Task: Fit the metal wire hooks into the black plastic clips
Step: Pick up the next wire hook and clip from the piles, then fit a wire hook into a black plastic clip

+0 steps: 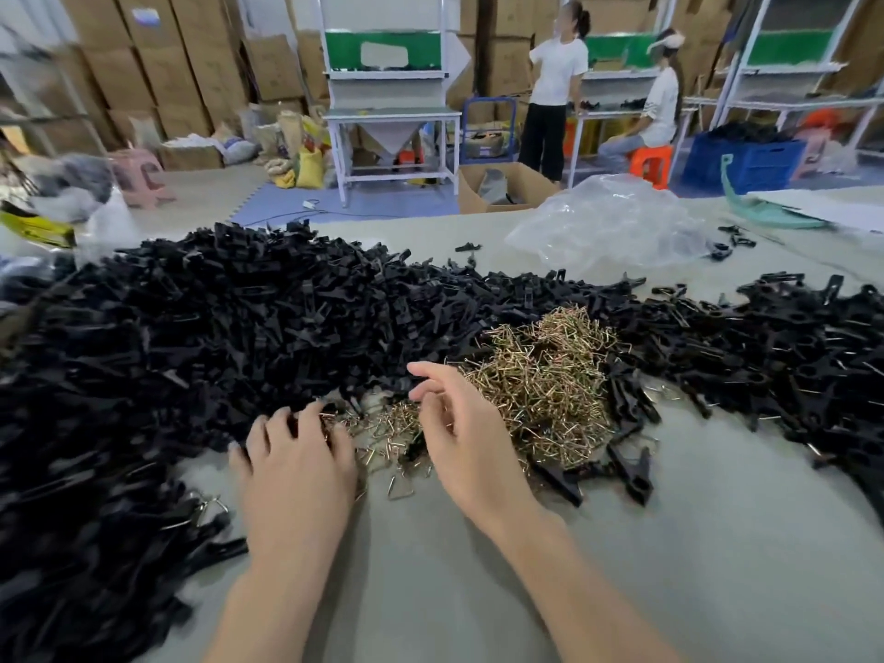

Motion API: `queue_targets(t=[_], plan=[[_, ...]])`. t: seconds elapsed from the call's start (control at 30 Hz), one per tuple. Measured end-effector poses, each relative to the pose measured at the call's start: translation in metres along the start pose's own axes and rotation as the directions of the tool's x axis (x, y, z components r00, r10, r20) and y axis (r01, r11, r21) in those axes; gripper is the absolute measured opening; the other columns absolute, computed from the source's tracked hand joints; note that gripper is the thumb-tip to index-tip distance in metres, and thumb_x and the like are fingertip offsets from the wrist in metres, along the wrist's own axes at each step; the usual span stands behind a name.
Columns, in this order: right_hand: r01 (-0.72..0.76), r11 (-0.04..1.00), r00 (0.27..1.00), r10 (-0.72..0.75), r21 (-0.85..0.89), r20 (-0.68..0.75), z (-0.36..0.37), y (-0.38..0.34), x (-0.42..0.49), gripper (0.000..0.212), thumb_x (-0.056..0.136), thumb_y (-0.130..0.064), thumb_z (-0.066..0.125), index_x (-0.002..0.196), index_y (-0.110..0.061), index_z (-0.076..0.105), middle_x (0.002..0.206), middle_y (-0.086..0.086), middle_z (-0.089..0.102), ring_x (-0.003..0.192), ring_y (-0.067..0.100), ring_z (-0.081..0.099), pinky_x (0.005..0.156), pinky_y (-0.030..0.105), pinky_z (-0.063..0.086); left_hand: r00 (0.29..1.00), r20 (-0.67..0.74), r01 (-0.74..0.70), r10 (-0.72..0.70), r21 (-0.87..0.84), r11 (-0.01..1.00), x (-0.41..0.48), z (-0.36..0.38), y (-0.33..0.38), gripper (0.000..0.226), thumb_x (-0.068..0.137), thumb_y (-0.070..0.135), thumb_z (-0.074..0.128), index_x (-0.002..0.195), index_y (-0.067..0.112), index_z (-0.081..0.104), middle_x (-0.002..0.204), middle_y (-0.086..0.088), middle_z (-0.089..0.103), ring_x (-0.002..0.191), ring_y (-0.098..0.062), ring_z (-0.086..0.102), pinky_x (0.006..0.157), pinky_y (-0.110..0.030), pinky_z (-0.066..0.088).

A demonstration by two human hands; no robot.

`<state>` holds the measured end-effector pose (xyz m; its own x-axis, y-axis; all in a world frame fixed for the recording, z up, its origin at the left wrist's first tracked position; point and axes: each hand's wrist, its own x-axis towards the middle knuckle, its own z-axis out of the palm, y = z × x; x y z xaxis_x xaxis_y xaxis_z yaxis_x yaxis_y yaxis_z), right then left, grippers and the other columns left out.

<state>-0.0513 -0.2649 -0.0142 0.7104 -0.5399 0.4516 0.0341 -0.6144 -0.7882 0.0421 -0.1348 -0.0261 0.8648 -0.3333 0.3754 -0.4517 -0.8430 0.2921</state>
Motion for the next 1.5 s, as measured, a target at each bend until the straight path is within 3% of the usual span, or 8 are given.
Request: queue_targets(t=[0.2,0.5,0.67,0.8,0.93,1.17,1.4,1.5], plan=[[-0.050,0.998,0.999,0.051,0.045,-0.019,-0.002,0.007,-0.001,0.032,0.104,-0.013,0.047,0.130,-0.028,0.060,0.105,-0.016,0.065,0.077,-0.002,0.058,0.069,0.010,0.040,0.998,0.060,-0.008,0.009,-0.016,1.000,0.005,-0.004,-0.001,0.033,0.098,0.028,0.056,0.122,0.008,0.063,0.125,-0.017,0.060,0.118,-0.039,0.052,0.103,-0.049,0.036],[-0.088,0.994,0.996,0.088,0.059,0.001,-0.002,0.007,-0.001,0.034,0.104,-0.013,0.046,0.130,-0.029,0.059,0.103,-0.017,0.064,0.071,-0.001,0.057,0.064,0.012,0.039,0.997,0.013,-0.079,0.081,-0.126,0.989,0.009,-0.007,-0.002,0.020,0.098,0.019,0.053,0.114,0.012,0.062,0.106,-0.009,0.063,0.096,-0.035,0.057,0.085,-0.046,0.043],[-0.100,0.993,0.995,0.100,0.061,0.006,-0.004,0.009,-0.001,0.034,0.104,-0.013,0.046,0.130,-0.031,0.058,0.102,-0.018,0.064,0.067,0.002,0.056,0.060,0.014,0.040,0.999,0.010,-0.042,0.044,-0.173,0.984,0.014,-0.009,-0.009,0.041,0.094,0.001,0.047,0.131,0.013,0.061,0.126,-0.009,0.064,0.116,-0.033,0.051,0.097,-0.045,0.038],[-0.105,0.992,0.994,0.104,0.063,0.010,-0.004,0.009,-0.001,0.034,0.104,-0.013,0.046,0.130,-0.032,0.058,0.103,-0.018,0.064,0.069,0.000,0.056,0.061,0.013,0.040,0.979,0.186,-0.071,0.087,-0.093,0.993,0.017,-0.011,-0.013,0.052,0.099,0.016,0.037,0.149,0.029,0.044,0.158,0.005,0.038,0.146,-0.022,0.025,0.115,-0.047,0.025],[-0.103,0.993,0.995,0.103,0.062,0.006,-0.004,0.009,-0.001,0.034,0.104,-0.013,0.047,0.130,-0.031,0.059,0.102,-0.018,0.064,0.068,-0.002,0.056,0.061,0.011,0.040,0.962,0.250,-0.094,0.110,-0.077,0.993,0.020,-0.012,-0.014,0.055,0.098,0.022,0.033,0.151,0.036,0.037,0.161,0.009,0.030,0.145,-0.019,0.021,0.114,-0.048,0.024],[-0.118,0.990,0.993,0.117,0.071,0.018,-0.004,0.009,-0.001,0.034,0.104,-0.014,0.046,0.130,-0.032,0.058,0.103,-0.018,0.064,0.067,0.001,0.056,0.060,0.013,0.040,0.985,0.163,-0.051,0.064,-0.077,0.996,0.019,-0.011,-0.014,0.046,0.094,0.012,0.042,0.138,0.024,0.054,0.136,-0.002,0.049,0.123,-0.026,0.044,0.101,-0.043,0.033],[-0.117,0.991,0.993,0.117,0.063,0.015,-0.005,0.008,-0.001,0.035,0.104,-0.014,0.046,0.130,-0.032,0.059,0.103,-0.018,0.064,0.065,0.001,0.056,0.059,0.013,0.039,1.000,-0.011,0.024,-0.028,-0.277,0.961,0.019,-0.013,-0.015,0.048,0.088,-0.009,0.043,0.131,0.006,0.057,0.125,-0.015,0.057,0.115,-0.034,0.045,0.095,-0.042,0.040],[-0.113,0.992,0.994,0.113,0.057,0.012,-0.005,0.008,-0.001,0.034,0.104,-0.013,0.046,0.130,-0.031,0.059,0.103,-0.018,0.064,0.068,0.001,0.056,0.060,0.012,0.039,0.996,-0.016,0.081,-0.087,-0.217,0.973,0.017,-0.015,-0.018,0.049,0.086,-0.010,0.046,0.131,0.006,0.060,0.128,-0.019,0.056,0.119,-0.039,0.044,0.096,-0.045,0.039]])
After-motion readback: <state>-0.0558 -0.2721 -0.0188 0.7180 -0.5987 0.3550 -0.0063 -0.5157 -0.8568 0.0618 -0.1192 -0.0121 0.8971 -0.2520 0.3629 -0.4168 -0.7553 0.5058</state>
